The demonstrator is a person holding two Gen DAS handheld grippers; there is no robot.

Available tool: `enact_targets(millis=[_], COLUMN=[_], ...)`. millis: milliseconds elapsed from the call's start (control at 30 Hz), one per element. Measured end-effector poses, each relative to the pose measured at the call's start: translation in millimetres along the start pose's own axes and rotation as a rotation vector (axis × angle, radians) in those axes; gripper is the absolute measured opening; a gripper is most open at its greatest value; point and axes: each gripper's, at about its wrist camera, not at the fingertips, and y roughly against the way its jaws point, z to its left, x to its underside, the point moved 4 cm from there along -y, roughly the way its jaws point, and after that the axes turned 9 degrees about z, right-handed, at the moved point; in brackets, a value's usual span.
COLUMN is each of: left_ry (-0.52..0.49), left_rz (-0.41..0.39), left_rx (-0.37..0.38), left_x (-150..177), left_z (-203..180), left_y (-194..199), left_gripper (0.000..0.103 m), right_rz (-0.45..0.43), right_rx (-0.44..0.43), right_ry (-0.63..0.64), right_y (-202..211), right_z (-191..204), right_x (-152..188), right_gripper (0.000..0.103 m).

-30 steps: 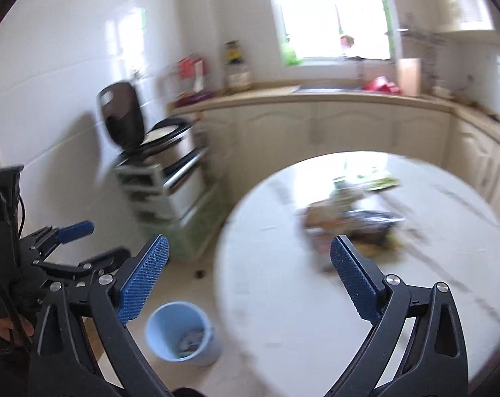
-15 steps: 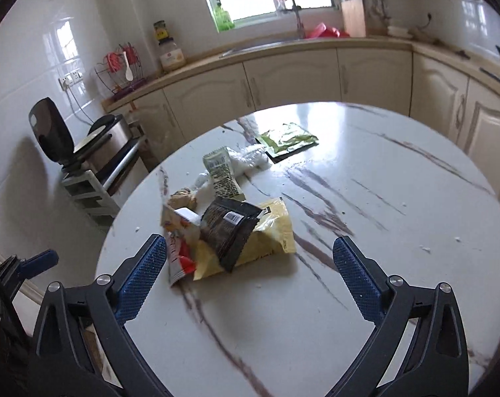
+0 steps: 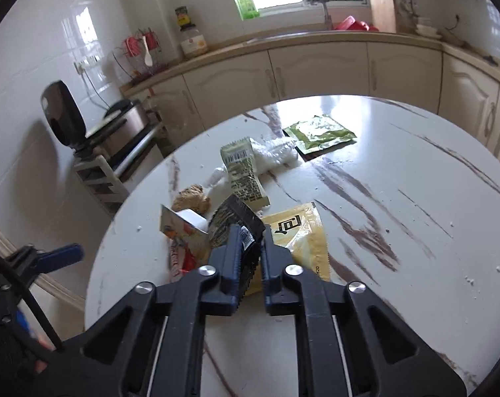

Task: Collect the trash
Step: 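Grasp the red-white wrapper with the left gripper while the right grasps the black packet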

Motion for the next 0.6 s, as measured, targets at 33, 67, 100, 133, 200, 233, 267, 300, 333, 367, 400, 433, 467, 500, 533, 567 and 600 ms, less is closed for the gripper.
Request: enact_targets(millis=[33,67,100,133,200,233,267,300,333,367,400,433,467,500,533,567,600], left_ry=[0.006,0.01,0.017,0.029,0.047,0.054,0.056,0.059,0.064,0.064,0.071,0.075,0.077,0.086,0.087,0.089,0.099], left_rz=[0.003,0.005,0.009,0.015,0.025,0.027,0.032,0.033,0.037,0.044,0.053,0.061,0.066,0.073,0.083,0.09,0.093], left_rx=[0.002,0.002,-0.001,-0.007,0.006,0.007,-0.005,-0.023,-0.04,-0.048,-0.063,-0.073,-0.08,-0.094,-0.087,-0.078,-0.052], left_x=[-3,-5,-8,-11,-17,-20,-24,-27,-31,-34,-37,-40,-41,-43,-44,-44,-45], left_z=[-1,-3,-3,-3,-6,-8,-10,-10,-11,-10,-10,-9,-9,-7,-6,-5,-4], left_y=[-4,-8,-13,-17,-27,-32,-38,-43,-49,-53,-59,-65,-69,-74,-78,-81,-83], left_gripper=[0.098,0.098,0.098,0.098,0.098,0.098,0.098,0.098,0.098,0.098,0.098,0.098,0.094,0.087,0.086,0.082,0.075], right_rz=[-0.016,-0.029,-0.042,-0.055,-0.066,-0.072,-0.074,-0.077,-0.077,-0.071,-0.07,-0.068,-0.063,-0.06,-0.06,-0.052,-0.048], right_rx=[-0.001,0.011,0.031,0.05,0.066,0.078,0.094,0.097,0.092,0.094,0.098,0.093,0.085,0.078,0.073,0.069,0.067], right_ry=[-0.001,-0.002,0.003,0.004,0.0,0.0,-0.001,-0.006,-0.009,-0.009,-0.005,-0.005,-0.008,-0.012,-0.013,-0.013,-0.015], right_y=[8,16,24,33,48,52,57,63,66,68,71,73,73,74,75,75,75], right_z=[-1,-3,-5,-8,-14,-17,-20,-23,-26,-28,-29,-30,-31,-33,-34,-35,-36], right_x=[2,4,6,9,17,20,23,28,30,34,38,41,43,45,47,48,51], right_gripper=[0.005,0.004,0.004,0.004,0.004,0.004,0.004,0.004,0.004,0.004,0.004,0.004,0.004,0.004,0.004,0.004,0.004])
